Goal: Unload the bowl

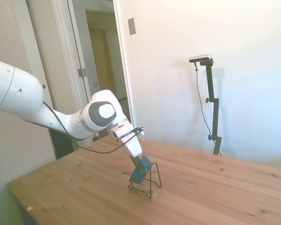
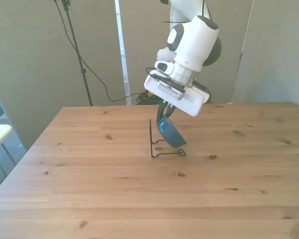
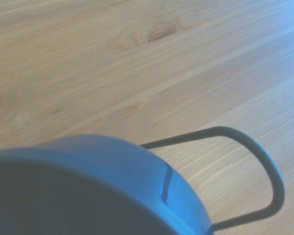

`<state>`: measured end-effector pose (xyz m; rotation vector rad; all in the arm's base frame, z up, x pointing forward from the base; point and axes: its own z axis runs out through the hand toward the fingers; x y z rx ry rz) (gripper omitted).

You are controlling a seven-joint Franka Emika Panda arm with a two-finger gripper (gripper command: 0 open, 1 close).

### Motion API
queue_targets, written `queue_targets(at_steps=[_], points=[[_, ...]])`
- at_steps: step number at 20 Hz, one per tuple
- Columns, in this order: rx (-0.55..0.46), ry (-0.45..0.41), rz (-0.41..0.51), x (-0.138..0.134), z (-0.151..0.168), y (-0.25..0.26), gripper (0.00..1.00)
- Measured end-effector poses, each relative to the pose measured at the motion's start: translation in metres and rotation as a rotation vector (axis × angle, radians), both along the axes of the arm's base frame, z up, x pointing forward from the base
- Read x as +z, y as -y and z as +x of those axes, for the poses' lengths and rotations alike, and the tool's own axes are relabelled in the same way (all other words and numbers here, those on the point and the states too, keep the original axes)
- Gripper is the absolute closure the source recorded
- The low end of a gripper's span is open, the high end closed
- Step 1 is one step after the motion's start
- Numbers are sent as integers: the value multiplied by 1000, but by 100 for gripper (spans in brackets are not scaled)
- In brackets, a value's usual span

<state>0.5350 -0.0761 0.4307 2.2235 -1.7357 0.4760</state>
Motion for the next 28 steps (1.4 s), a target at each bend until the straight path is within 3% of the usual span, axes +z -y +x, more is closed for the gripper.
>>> queue_targets(at_steps=[6, 8, 15, 21, 28], points=[[-9, 88, 88, 35, -15, -21, 100], [-17, 125, 133, 36, -11, -15, 100], [6, 266, 311, 13, 52, -11, 100], [5, 256, 499, -26, 100, -29, 100], [44, 170, 655, -48, 102, -37, 100]])
